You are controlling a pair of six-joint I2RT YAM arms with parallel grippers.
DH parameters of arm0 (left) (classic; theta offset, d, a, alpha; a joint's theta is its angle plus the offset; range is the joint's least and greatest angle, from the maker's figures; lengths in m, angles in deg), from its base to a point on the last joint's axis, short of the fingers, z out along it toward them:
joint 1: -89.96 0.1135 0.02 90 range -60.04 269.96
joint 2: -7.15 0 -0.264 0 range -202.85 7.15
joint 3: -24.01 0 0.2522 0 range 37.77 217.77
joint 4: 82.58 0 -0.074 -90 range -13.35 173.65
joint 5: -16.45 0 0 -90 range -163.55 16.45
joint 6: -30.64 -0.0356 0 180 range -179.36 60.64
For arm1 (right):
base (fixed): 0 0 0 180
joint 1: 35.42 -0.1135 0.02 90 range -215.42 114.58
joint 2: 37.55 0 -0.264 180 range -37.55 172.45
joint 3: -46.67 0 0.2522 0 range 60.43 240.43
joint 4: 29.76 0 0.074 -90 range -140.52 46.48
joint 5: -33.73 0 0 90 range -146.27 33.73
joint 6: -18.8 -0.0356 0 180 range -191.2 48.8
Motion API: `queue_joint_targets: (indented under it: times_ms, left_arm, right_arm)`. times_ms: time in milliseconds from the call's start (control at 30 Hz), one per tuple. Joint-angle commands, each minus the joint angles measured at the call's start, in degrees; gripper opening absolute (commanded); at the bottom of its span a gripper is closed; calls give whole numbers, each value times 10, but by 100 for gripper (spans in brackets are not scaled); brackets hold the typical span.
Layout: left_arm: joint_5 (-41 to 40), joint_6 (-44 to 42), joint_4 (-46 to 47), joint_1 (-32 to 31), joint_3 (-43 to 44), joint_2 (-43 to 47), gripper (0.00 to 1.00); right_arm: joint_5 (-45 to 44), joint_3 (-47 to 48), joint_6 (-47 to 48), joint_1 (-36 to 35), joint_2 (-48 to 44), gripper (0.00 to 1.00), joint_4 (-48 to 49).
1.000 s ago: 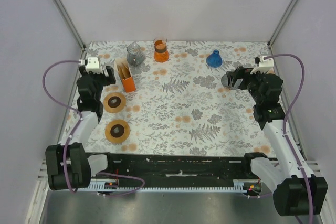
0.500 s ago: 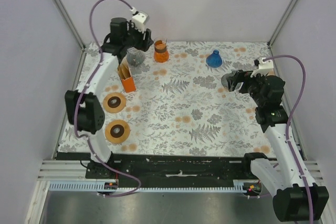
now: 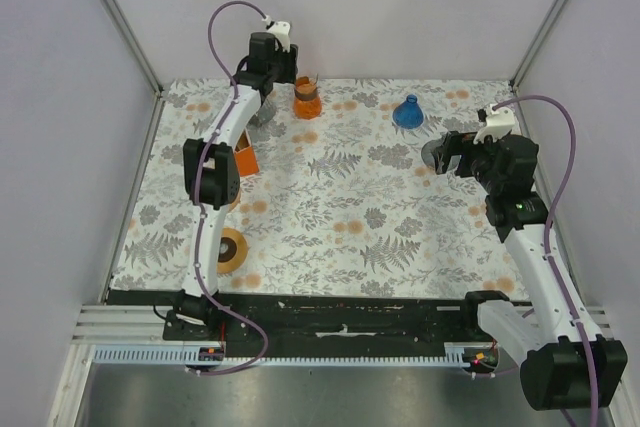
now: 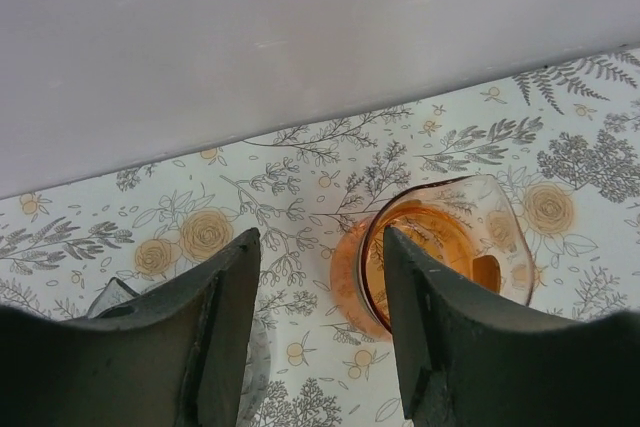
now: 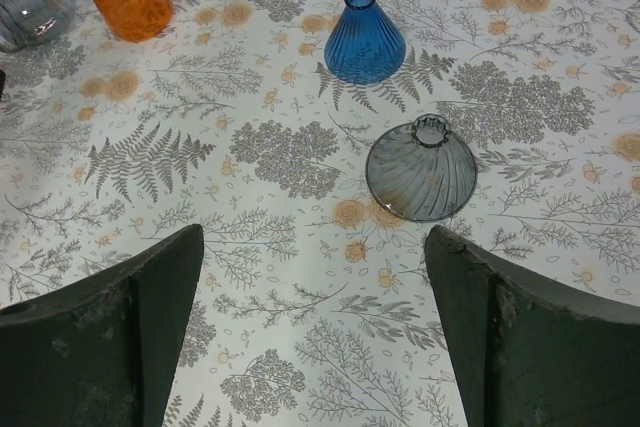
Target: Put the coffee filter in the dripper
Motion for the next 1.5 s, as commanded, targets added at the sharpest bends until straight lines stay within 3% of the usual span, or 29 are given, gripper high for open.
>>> queue_joint_targets:
  times_ms: [0, 233, 467, 567, 733, 867, 1233, 1467]
  left_arm:
    - [-28, 40, 40, -3, 37, -20, 58]
    - [21, 59, 36, -3, 28, -31, 54]
    - [48, 62, 17, -9, -20, -20, 43]
    - [59, 67, 17, -9, -44, -8, 34]
    - [74, 68, -4, -12, -60, 15, 3]
    - [105, 66, -27, -21, -103, 63, 2]
    - [157, 59, -29, -91, -372, 256, 2]
    - [121, 54, -6, -144, -518, 343, 2]
  right_arm:
    - [-16, 34, 19, -2, 1, 98, -7]
    - [-41, 42, 31, -2, 8, 98, -10]
    - [-43, 45, 36, -2, 4, 98, -14]
    - [-48, 43, 36, -2, 0, 98, -14]
    - [-49, 36, 36, -2, -13, 98, -16]
    - [-53, 29, 36, -2, -21, 98, -14]
    - [-29, 27, 23, -1, -28, 98, -12]
    - [-20, 17, 12, -2, -42, 98, -5]
